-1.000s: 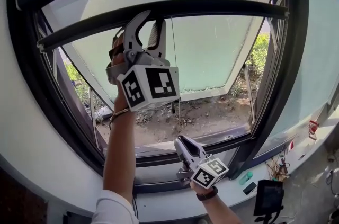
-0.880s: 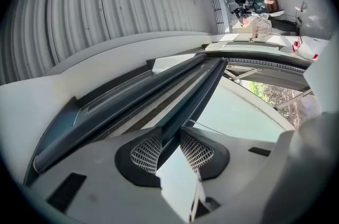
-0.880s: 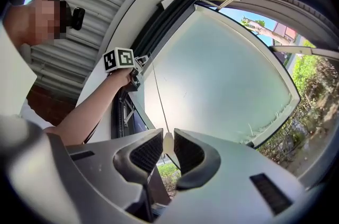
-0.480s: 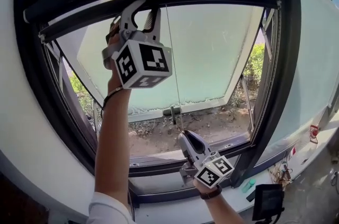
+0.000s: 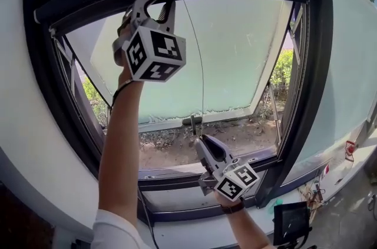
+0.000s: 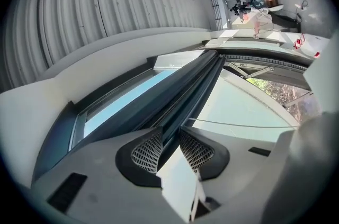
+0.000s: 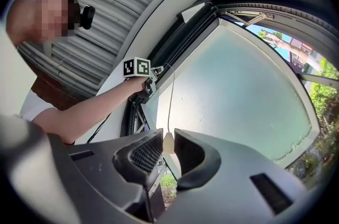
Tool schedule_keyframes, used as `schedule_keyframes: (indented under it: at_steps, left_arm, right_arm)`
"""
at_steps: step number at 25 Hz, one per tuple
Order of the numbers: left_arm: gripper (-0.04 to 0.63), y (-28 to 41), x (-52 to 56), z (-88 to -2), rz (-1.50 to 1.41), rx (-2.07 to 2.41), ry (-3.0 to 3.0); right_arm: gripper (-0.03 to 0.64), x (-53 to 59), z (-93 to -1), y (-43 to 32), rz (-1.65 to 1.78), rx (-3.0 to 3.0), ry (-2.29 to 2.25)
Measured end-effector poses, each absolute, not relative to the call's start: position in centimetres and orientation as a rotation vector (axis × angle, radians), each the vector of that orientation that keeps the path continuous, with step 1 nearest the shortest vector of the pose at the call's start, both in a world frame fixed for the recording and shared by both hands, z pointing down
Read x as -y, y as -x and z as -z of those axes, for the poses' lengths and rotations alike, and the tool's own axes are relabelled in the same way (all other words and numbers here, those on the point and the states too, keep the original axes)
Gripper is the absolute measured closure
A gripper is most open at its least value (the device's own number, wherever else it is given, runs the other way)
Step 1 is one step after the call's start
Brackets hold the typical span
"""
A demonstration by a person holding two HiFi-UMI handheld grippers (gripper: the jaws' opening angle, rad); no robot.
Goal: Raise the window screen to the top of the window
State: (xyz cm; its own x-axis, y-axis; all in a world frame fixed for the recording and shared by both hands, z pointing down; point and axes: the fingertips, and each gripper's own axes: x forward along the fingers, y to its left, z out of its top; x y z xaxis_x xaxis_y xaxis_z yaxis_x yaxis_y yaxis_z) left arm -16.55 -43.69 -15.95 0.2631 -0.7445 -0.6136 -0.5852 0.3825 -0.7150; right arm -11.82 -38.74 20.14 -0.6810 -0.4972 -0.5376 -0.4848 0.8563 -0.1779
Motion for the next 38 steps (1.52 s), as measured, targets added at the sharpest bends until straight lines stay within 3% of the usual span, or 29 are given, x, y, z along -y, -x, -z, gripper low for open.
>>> schedule_keyframes:
  at_steps: [9,13,16,20,24,29,33,38]
  left_arm:
    - [0.515,17.4,41.4,6.2,0.013,-1.559,1.516]
    - [0.515,16.8,40.3,-3.5,-0.114,-1.647,1.757]
    - [0.570,15.7,38.9,-11.7,-0.141,-1.707,1.888]
    - [0.594,16.6,36.0,-23.3,-0.193,-1.883,2.060]
    - [0.594,18.1,33.2,-31.5,-0.312,-2.018,2.237]
    - [0.594,18.5,28.3,-35.0,-0.184,-1.943,2.333]
    - [0.595,20.5,25.7,-35.9,-0.095,-1.891,2.287]
    - [0.595,20.6,22.6,-38.2,-0.078,-1.850,2.311]
  right_arm:
    - [0.557,35.3,-19.9,5.2,-0.155,-2.360,0.795]
    - [0.557,32.9,-18.9,2.0,-0.307,-2.284,0.813]
    - [0.558,32.2,-19.8,1.3,-0.273,-2.236,0.806]
    - [0.558,33.3,-26.2,2.8,-0.062,-2.328,0.931]
    - [0.558,32.5,-31.7,6.2,-0.081,-2.534,1.166]
    - [0.559,27.9,-33.6,11.2,-0.065,-2.622,1.209]
    - [0.615,24.7,-35.6,14.3,-0.114,-2.688,1.261]
    - [0.615,22.0,-37.7,13.4,-0.189,-2.697,1.445]
